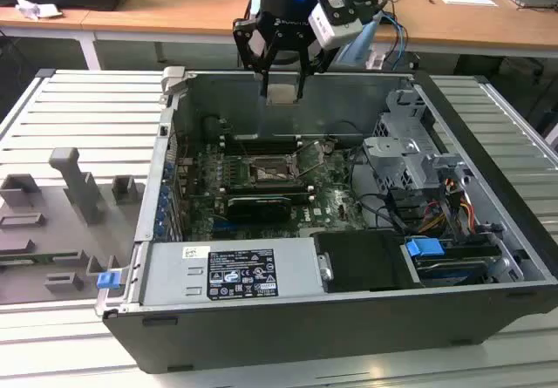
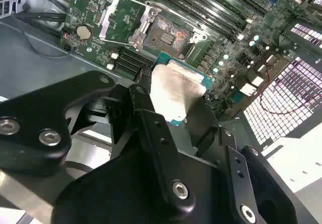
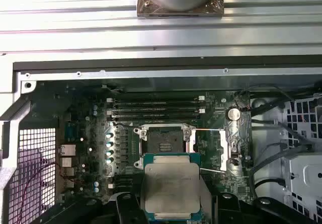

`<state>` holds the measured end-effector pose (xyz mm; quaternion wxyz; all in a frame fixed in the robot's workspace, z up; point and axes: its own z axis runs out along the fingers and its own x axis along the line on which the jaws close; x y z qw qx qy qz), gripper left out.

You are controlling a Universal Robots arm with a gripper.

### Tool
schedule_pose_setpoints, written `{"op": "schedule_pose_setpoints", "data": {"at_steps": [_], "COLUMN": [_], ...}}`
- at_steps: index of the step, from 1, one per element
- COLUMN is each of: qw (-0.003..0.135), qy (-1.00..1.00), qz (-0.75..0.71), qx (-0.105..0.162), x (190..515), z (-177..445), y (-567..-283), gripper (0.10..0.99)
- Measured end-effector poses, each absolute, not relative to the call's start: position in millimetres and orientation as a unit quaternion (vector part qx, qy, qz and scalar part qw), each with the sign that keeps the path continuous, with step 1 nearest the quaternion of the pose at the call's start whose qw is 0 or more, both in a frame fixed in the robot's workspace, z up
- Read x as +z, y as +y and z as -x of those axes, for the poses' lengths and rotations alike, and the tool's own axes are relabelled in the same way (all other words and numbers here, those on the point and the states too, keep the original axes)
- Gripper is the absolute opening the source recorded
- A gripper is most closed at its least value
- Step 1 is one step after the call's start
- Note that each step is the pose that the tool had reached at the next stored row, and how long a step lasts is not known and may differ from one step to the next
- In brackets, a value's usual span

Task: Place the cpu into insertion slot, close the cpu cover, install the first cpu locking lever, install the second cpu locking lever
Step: 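Place the cpu into insertion slot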

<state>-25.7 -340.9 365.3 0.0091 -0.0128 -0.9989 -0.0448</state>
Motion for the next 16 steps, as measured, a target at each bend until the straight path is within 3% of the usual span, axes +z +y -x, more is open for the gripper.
{"op": "schedule_pose_setpoints", "data": {"at_steps": [16], "qw": [0.008], "qy": [-0.998], "qz": [0.054], "qx": [-0.045], "x": [363.1], "z": [25.7], "y": [-340.9], "gripper": [0.525]}}
